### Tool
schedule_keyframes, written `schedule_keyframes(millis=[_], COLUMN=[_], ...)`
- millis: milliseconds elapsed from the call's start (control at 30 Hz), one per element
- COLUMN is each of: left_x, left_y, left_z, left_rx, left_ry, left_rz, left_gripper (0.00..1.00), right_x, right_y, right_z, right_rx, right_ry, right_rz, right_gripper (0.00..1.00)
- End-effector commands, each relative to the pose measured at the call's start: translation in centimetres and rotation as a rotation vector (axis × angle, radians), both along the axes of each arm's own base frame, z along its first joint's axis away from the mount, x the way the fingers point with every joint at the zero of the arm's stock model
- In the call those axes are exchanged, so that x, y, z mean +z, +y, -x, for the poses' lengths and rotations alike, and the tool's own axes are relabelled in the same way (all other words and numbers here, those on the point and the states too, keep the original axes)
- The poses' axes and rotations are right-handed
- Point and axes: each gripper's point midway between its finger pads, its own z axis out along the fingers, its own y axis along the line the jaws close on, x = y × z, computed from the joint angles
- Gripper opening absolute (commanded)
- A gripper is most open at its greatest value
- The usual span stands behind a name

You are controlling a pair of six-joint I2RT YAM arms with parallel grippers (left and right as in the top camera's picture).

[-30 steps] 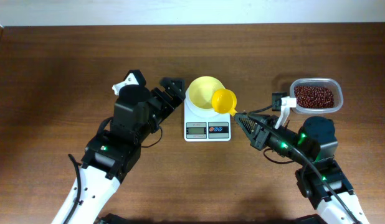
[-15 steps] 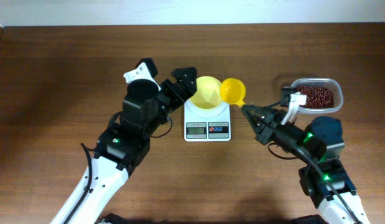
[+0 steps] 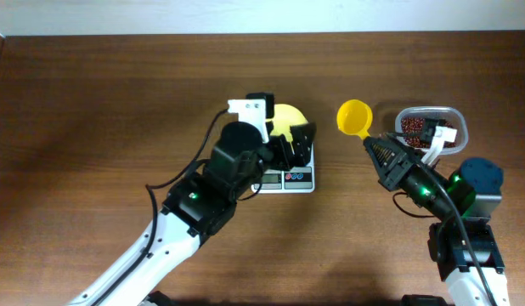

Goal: Scoop item into bowl and weigh 50g on scale

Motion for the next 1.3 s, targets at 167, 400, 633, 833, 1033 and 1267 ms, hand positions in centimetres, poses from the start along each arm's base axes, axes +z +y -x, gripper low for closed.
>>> schedule_keyframes(millis=[167,400,633,833,1033,1267], left_x=[-2.8,-5.5,-8.8,-13.4,-18.1,-18.8], left_y=[2.2,3.3,5.0,2.6,0.5,-0.5], left_z=[-0.3,1.2,2.1,3.1,3.6,2.4], left_rx=[0.086,0.076,0.021,-0.242,-0.324,-0.401], left_ry=[0.038,0.142,0.183,0.182,0.238,0.14], left_rz=[-0.17,-0.256,-0.474,-0.657,-0.73,-0.786], left_gripper=[0.99,0.34,0.0,0.0,0.0,0.0], right_x=[0.2,1.0,0.5,-0.2,-0.4,-0.5], right_y=[-1.6,-4.2,-5.2,-5.4,-5.5,-5.5], right_z=[-0.9,-2.5,-3.5,-4.9,-5.9,-6.2], right_rx=[-0.1,-0.272,-0.33,-0.336,-0.337,-0.337], right_ry=[-0.014,-0.065,-0.06,-0.059,-0.076,-0.08], right_rz=[0.032,0.068,0.081,0.082,0.081,0.08], right_gripper=[0.04,0.04,0.04,0.04,0.04,0.04])
